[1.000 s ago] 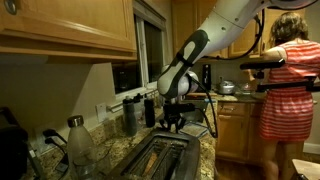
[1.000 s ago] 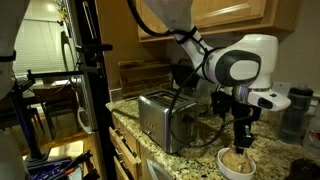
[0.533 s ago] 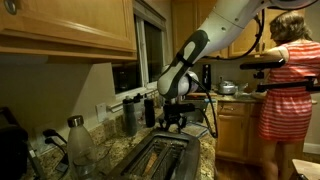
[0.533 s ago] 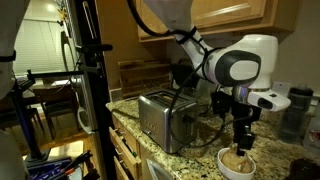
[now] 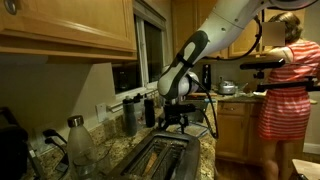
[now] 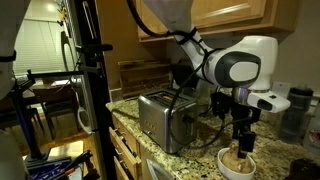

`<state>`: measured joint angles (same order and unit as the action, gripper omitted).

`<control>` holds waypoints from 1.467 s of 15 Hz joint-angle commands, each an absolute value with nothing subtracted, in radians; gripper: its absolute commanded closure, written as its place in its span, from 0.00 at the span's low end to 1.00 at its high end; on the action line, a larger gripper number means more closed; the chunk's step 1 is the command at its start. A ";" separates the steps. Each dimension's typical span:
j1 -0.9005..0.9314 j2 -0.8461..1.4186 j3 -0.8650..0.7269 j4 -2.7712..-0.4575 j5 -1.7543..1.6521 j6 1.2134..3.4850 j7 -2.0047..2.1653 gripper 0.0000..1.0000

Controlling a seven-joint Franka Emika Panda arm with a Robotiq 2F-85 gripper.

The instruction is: Put two slices of bread in the toaster

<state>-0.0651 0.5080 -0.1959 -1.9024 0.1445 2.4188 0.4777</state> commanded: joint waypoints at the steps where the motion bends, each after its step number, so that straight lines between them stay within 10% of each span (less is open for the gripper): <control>1: -0.061 0.502 -0.208 -1.919 0.128 2.419 0.499 0.00; 8: -0.061 0.511 -0.213 -1.918 0.128 2.425 0.498 0.00; 9: -0.061 0.512 -0.213 -1.919 0.128 2.426 0.498 0.25; 22: -0.061 0.517 -0.209 -1.925 0.131 2.431 0.490 0.93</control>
